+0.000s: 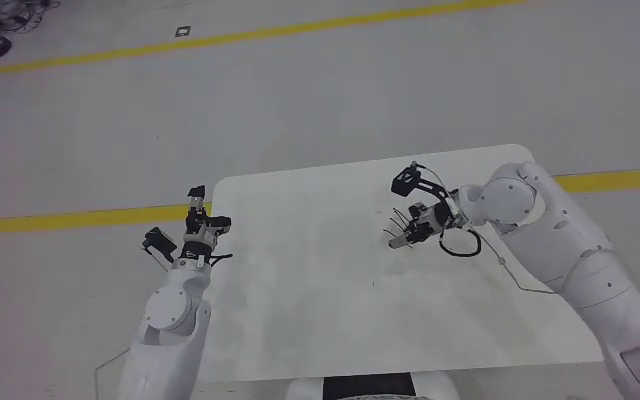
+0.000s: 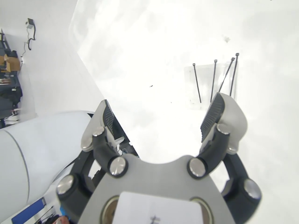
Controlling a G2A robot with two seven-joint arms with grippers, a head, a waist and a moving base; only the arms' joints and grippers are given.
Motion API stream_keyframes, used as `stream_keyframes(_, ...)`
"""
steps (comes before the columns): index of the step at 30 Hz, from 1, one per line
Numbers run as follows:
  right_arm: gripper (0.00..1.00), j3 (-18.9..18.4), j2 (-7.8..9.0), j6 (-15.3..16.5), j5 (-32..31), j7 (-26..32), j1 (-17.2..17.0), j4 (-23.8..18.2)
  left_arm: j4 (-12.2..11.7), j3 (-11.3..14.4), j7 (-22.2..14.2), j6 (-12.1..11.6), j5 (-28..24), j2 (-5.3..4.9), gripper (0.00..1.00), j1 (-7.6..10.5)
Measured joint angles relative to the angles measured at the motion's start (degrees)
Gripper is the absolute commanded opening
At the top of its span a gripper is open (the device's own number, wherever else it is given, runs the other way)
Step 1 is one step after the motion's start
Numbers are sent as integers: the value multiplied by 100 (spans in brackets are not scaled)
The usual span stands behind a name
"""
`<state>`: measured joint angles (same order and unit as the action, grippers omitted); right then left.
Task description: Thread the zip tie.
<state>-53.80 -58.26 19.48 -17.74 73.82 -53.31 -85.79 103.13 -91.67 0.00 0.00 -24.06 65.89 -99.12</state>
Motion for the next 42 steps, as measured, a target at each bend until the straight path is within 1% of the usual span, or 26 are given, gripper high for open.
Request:
stream_keyframes(4,100,531,75,0,623,198,396,163,0,0,0,0,0,0,100,0)
stream_keyframes(7,100,843,95,0,1037,326,647,329,0,0,0,0,0,0,100,0)
stream_keyframes(11,100,1139,72,0,1523,573,862,521,0,0,0,0,0,0,100,0)
stream_keyframes(25,100,1159,71,-13,1524,565,857,542,0,0,0,0,0,0,100,0)
stream_keyframes(29,100,1227,65,-42,1110,205,752,879,0,0,0,0,0,0,100,0)
stream_keyframes(34,99,1318,28,2,1029,112,753,1272,0,0,0,0,0,0,100,0)
stream_keyframes(35,83,1340,18,2,1020,101,766,1318,0,0,0,0,0,0,100,0)
stream_keyframes(36,69,1363,8,1,1016,91,780,1359,0,0,0,0,0,0,100,0)
stream_keyframes(38,49,1422,-18,0,1014,77,821,1432,0,0,0,0,0,0,100,0)
stream_keyframes(41,48,1506,-48,0,974,33,878,1506,0,0,0,0,0,0,100,0)
stream_keyframes(42,46,1529,-55,0,955,9,894,1536,0,0,0,0,0,0,100,0)
